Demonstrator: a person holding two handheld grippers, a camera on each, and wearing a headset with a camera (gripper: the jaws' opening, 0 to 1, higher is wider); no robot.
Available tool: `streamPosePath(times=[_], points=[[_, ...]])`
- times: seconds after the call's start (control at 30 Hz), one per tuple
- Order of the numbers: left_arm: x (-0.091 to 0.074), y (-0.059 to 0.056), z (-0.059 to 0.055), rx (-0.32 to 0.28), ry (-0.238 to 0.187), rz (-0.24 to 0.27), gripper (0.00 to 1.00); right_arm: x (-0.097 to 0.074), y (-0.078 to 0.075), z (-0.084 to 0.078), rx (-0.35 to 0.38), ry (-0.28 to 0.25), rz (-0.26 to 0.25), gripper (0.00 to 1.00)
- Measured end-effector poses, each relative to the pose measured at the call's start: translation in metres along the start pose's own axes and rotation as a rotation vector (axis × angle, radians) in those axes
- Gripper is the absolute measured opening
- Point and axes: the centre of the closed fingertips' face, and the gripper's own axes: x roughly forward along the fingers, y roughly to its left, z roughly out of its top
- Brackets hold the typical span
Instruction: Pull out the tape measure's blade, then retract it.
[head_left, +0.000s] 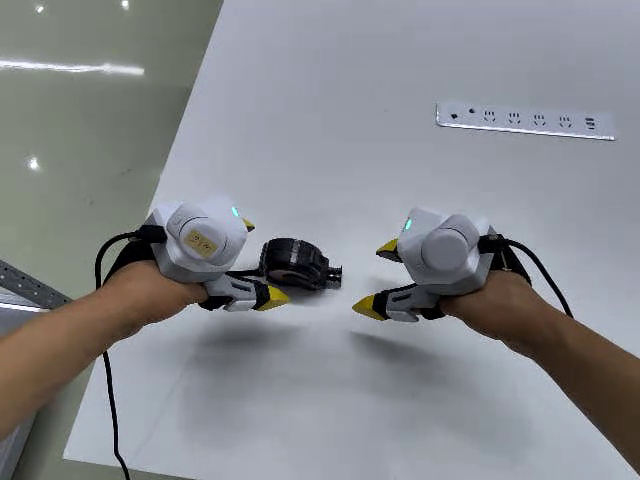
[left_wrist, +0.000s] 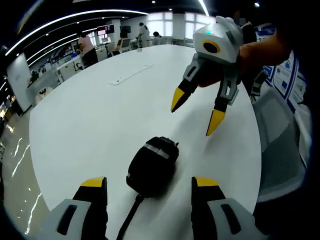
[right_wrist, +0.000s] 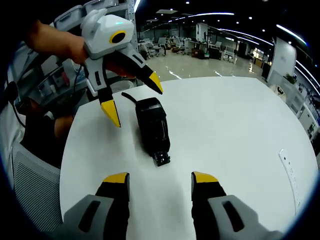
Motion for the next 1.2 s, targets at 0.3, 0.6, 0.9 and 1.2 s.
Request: streamPosePath(times=[0.3,0.6,0.9,1.2], points=[[0.009,0.000,0.004,0.080,0.022,-0.035,0.63,0.013,-0.002,0.001,-0.041,-0.011,0.021,0.46],[0.016,0.000,0.005,0.128,0.034,-0.062,0.60,0.026,0.002,0.000,-0.091,-0.007,0.044,0.42],[0.022,-0.004,0.006,0.201,0.050,-0.094,0.58,0.036,0.003,0.000,-0.115,-0.010,0.064,0.40],[0.027,-0.004,0.009,0.237,0.053,-0.112,0.55,0.042,0.003,0.001,-0.144,-0.011,0.076,0.35]])
